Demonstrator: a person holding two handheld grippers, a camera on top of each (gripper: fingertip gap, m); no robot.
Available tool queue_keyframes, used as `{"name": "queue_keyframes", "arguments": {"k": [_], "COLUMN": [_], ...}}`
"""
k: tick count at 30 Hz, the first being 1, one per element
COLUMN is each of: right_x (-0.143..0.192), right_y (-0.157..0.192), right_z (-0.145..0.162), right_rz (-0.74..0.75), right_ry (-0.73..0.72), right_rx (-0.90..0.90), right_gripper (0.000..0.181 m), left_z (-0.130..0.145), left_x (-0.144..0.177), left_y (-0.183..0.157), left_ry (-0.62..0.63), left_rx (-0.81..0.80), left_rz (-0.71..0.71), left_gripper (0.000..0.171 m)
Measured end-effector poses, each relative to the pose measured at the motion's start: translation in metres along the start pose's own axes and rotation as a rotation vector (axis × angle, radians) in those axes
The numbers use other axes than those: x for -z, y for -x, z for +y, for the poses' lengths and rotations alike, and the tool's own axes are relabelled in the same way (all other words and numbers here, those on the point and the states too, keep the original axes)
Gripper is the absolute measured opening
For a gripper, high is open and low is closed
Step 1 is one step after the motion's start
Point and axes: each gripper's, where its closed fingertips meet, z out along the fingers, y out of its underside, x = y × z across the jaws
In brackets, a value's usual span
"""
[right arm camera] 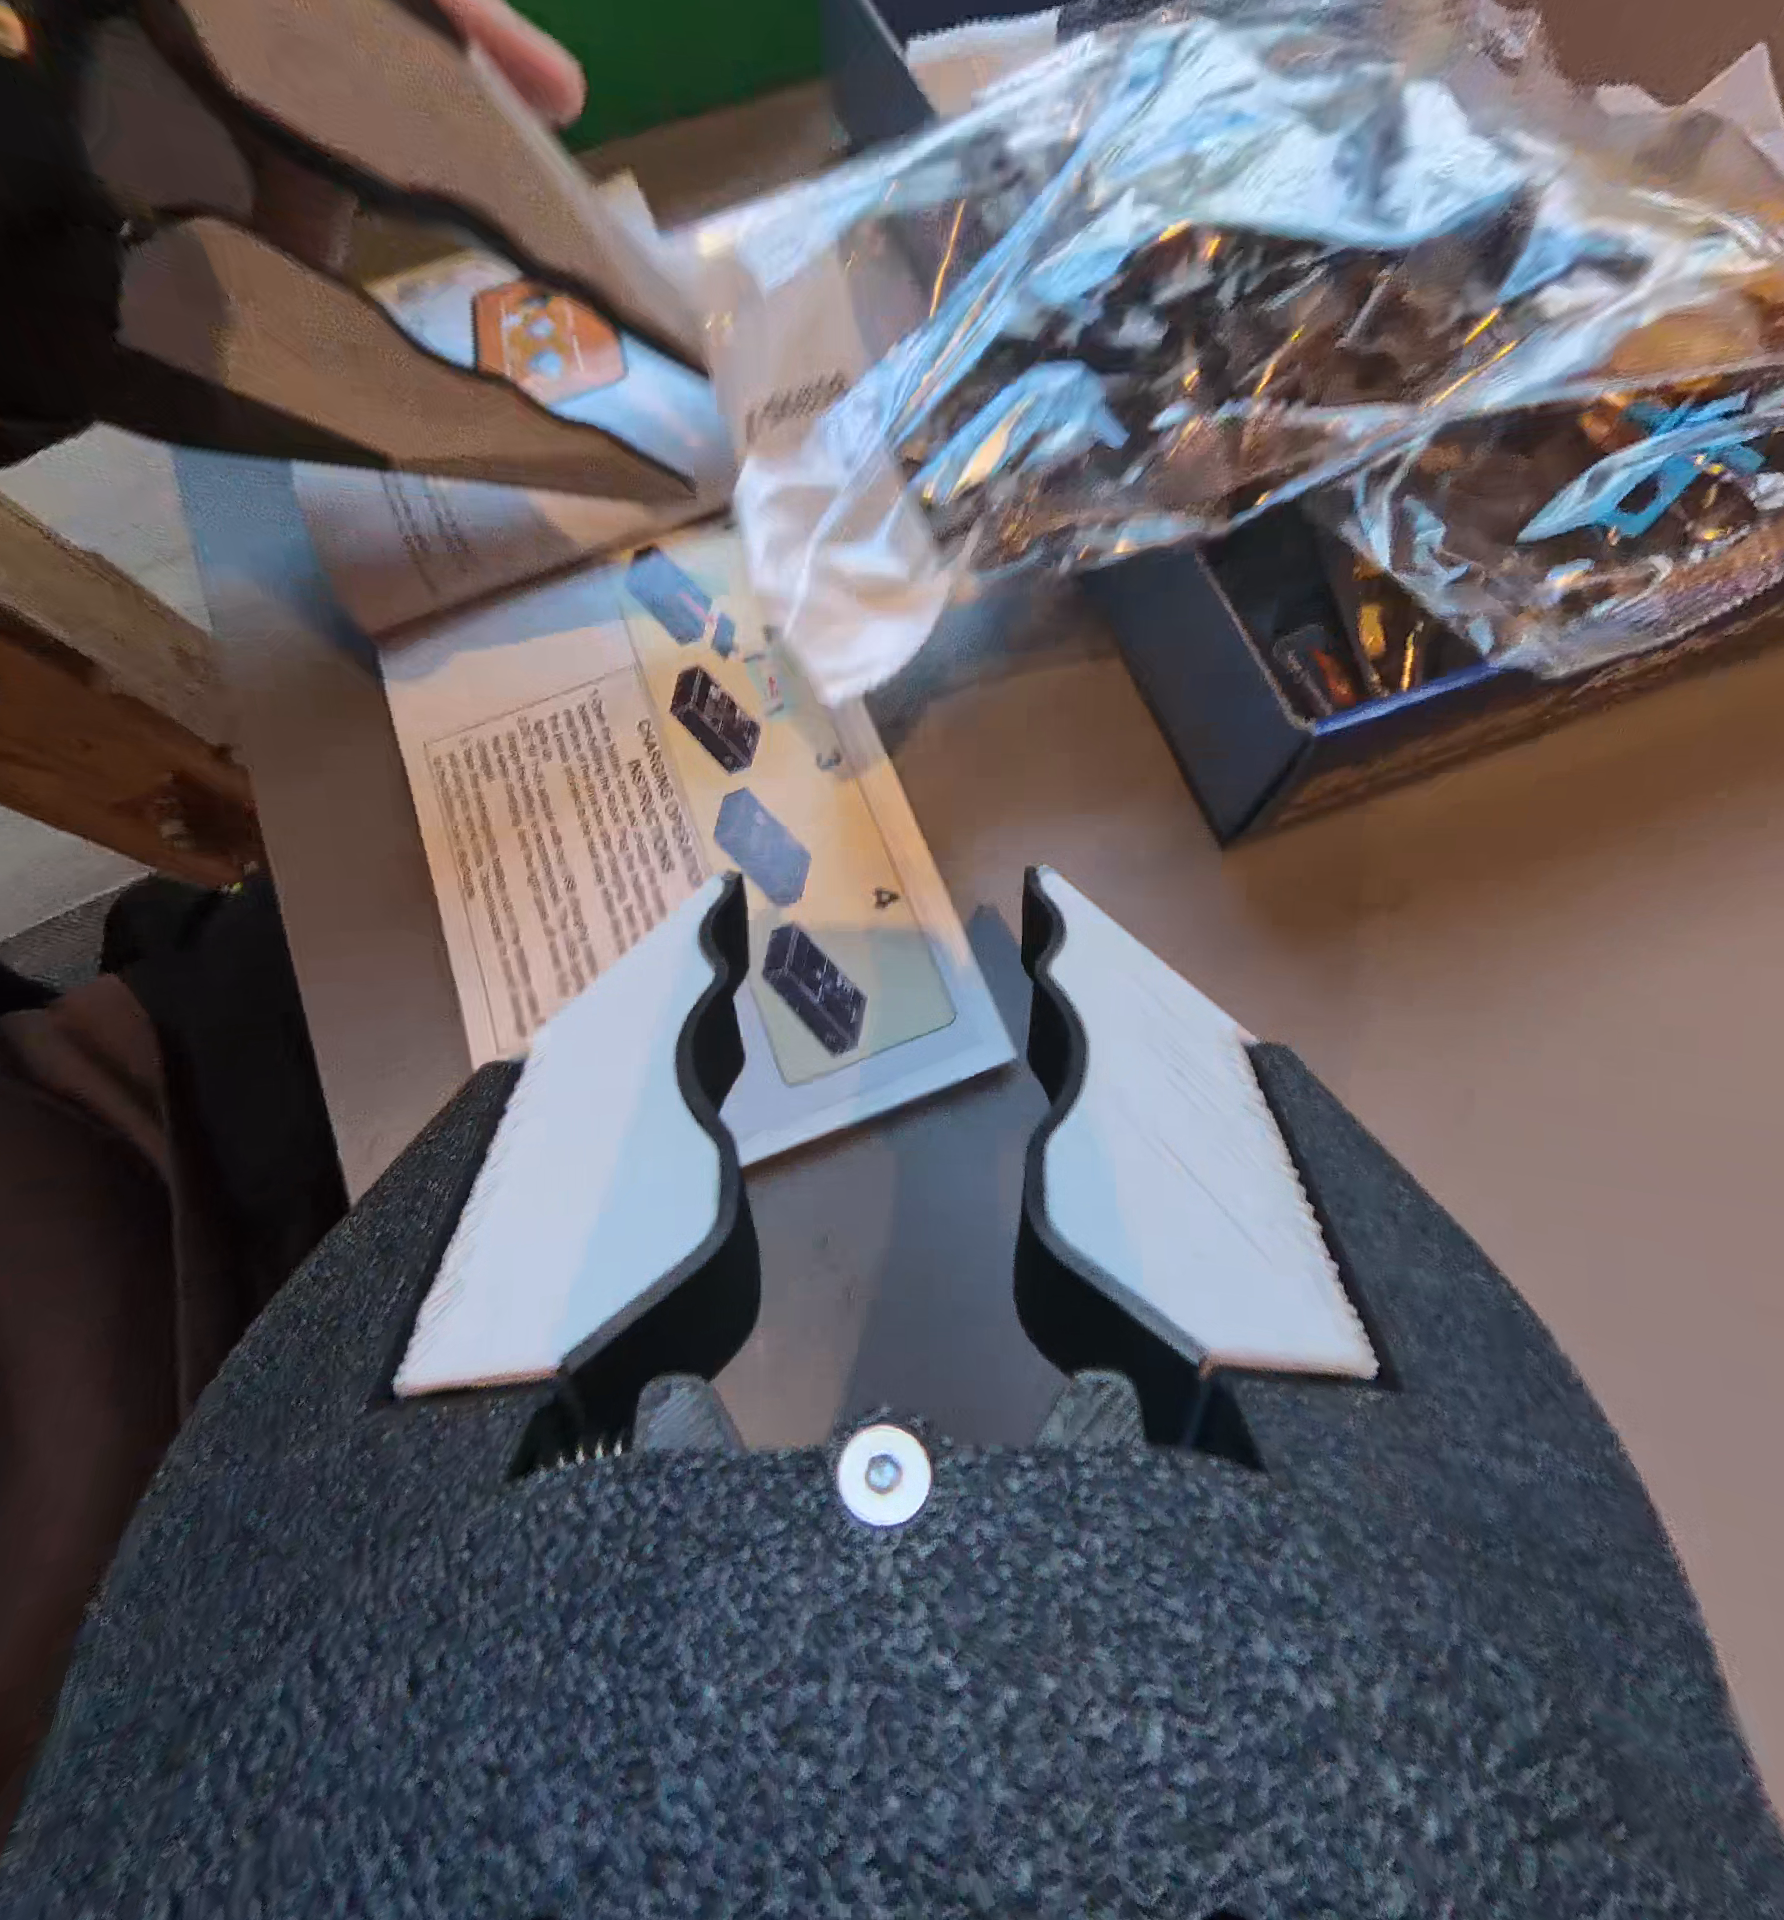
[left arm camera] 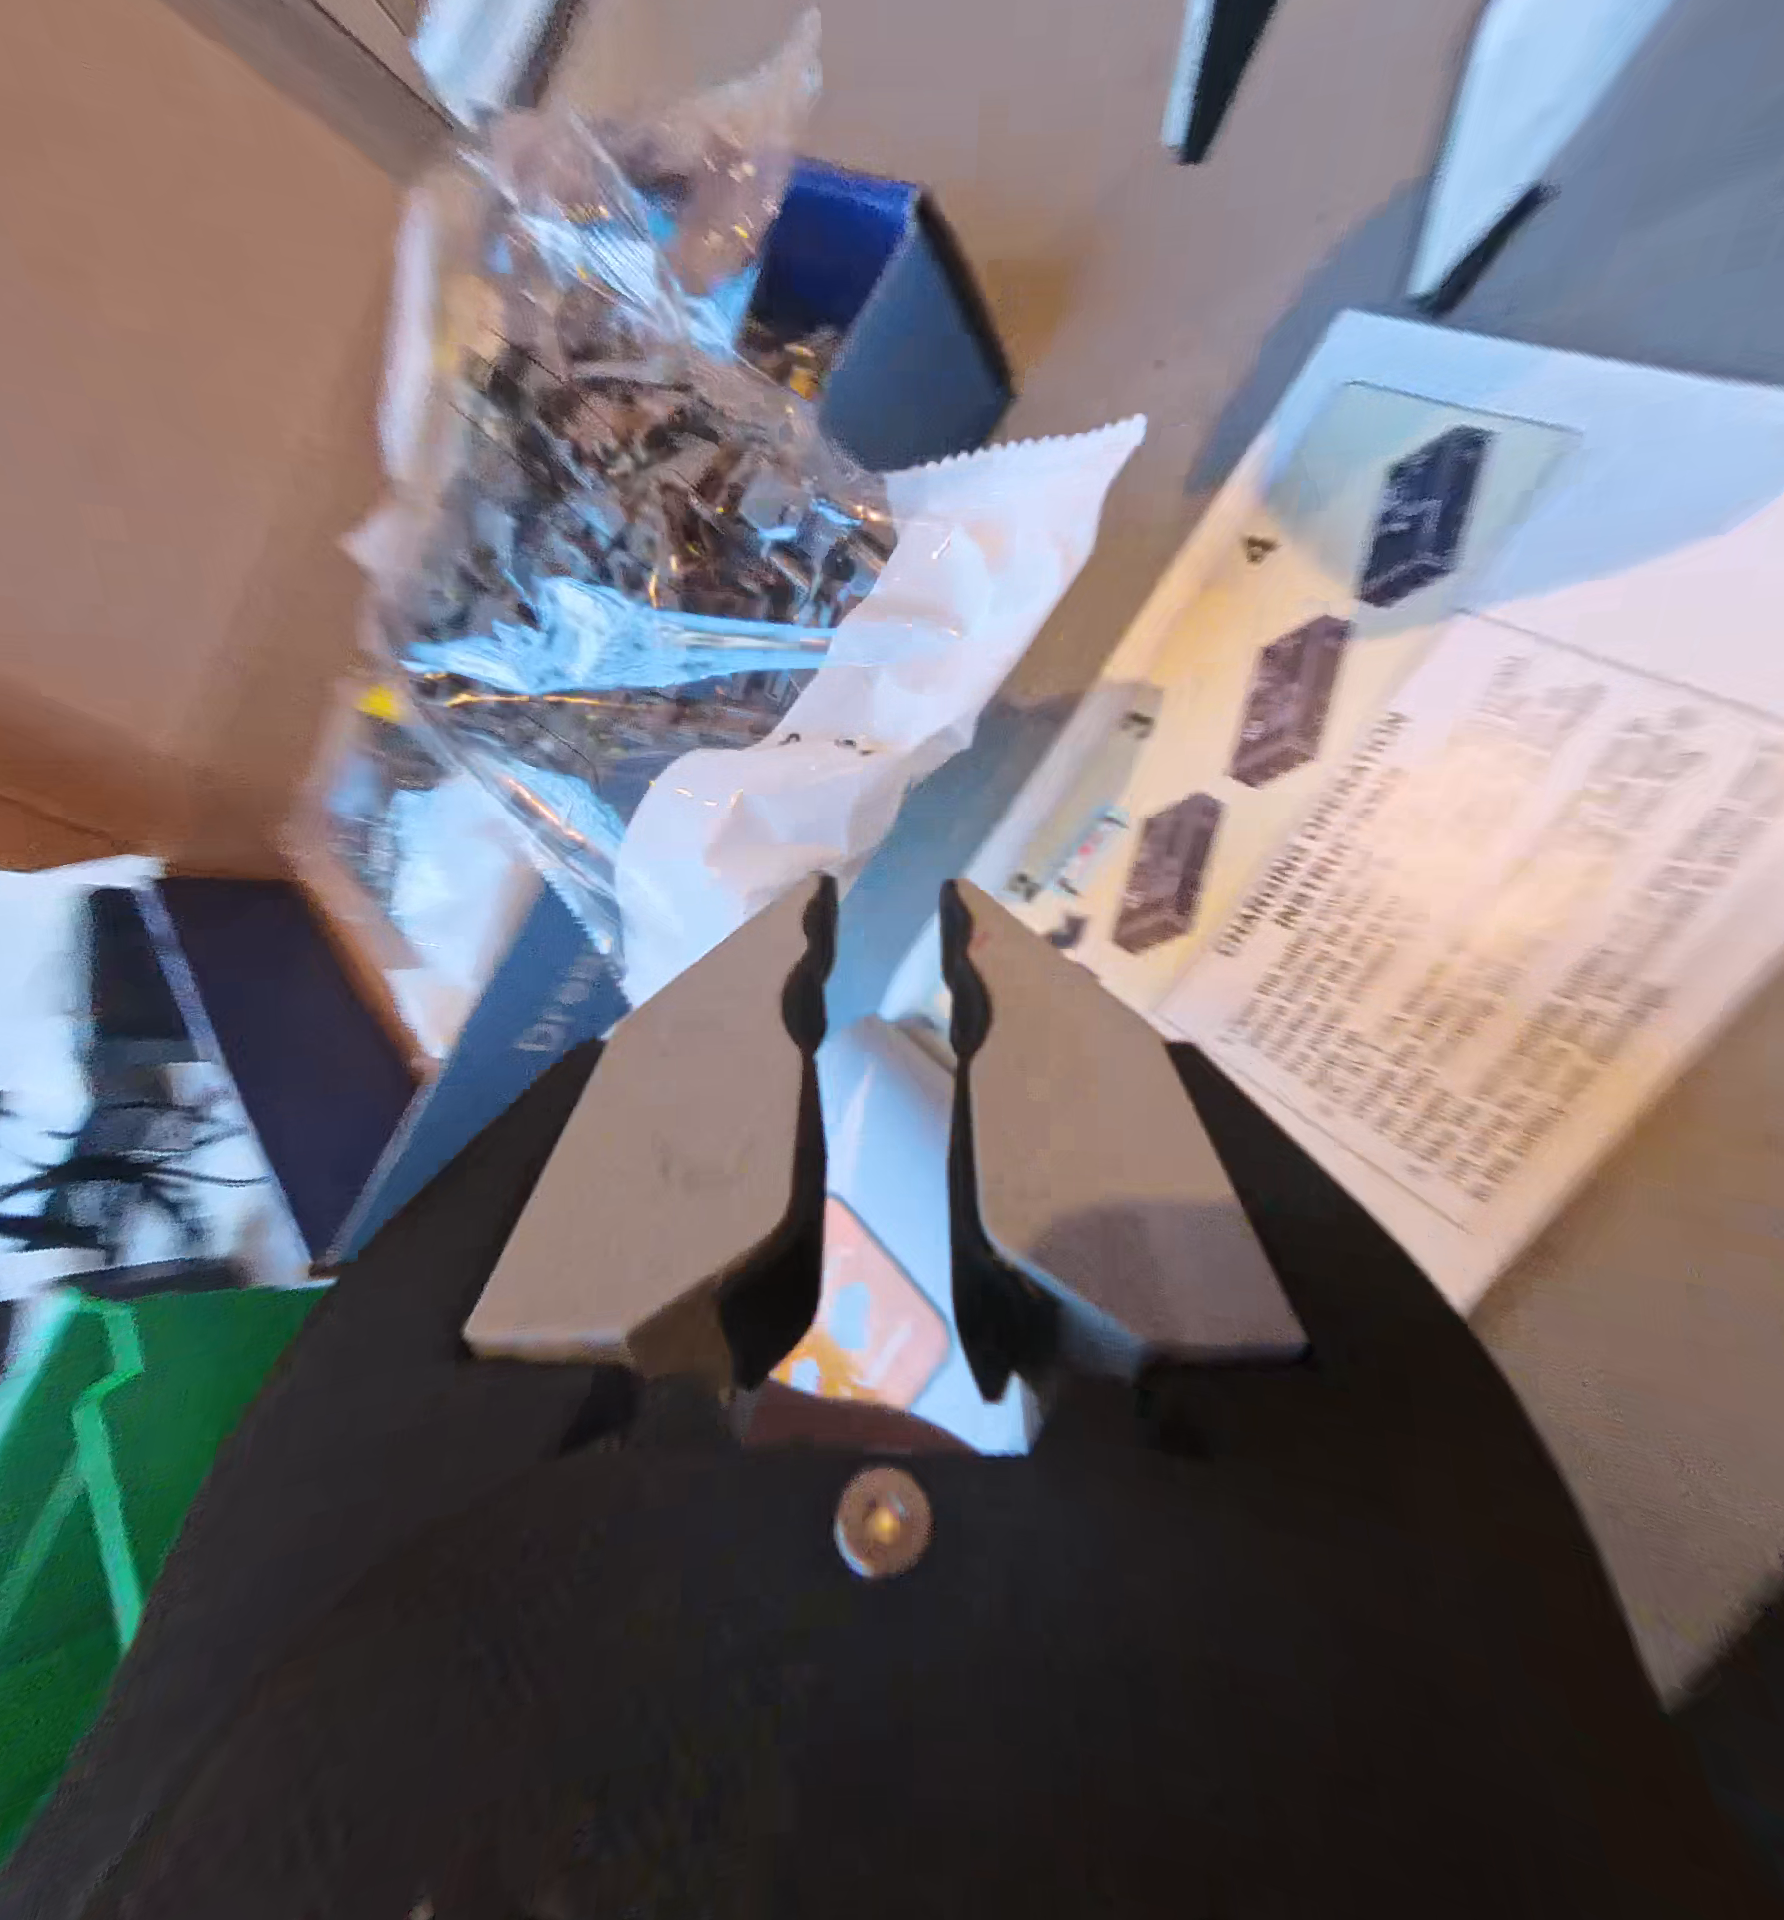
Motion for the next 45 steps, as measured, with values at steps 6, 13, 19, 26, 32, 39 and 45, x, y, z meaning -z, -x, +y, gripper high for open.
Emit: {"name": "queue_keyframes", "arguments": {"k": [6,13,19,26,32,39,45], "right_x": [0.005,-0.013,-0.026,-0.025,-0.004,0.019,0.024], "right_y": [0.027,0.051,0.053,0.05,0.054,0.039,0.045], "right_z": [0.033,0.045,0.05,0.063,0.081,0.099,0.097], "right_rz": [-0.074,-0.12,-0.059,-0.062,-0.065,0.016,0.006], "right_ry": [0.028,0.047,0.096,0.153,0.221,0.239,0.162], "right_rx": [0.006,0.013,0.07,0.123,0.129,0.05,0.066], "right_gripper": [0.06,0.07,0.074,0.058,0.051,0.051,0.076], "left_z": [-0.006,0.022,0.031,-0.021,-0.025,0.004,0.006], "left_x": [-0.011,-0.031,-0.007,0.03,0.037,0.022,0.018], "left_y": [0.031,0.122,0.148,0.01,-0.084,-0.103,-0.106], "left_ry": [0.017,0.104,-0.01,-0.195,-0.174,-0.025,-0.013], "left_rx": [-0.215,0.075,0.398,0.309,0.128,0.101,0.121], "left_rz": [-0.271,-0.438,-0.441,0.142,0.32,0.326,0.338], "left_gripper": [0.023,0.013,0.051,0.058,0.06,0.063,0.063]}}
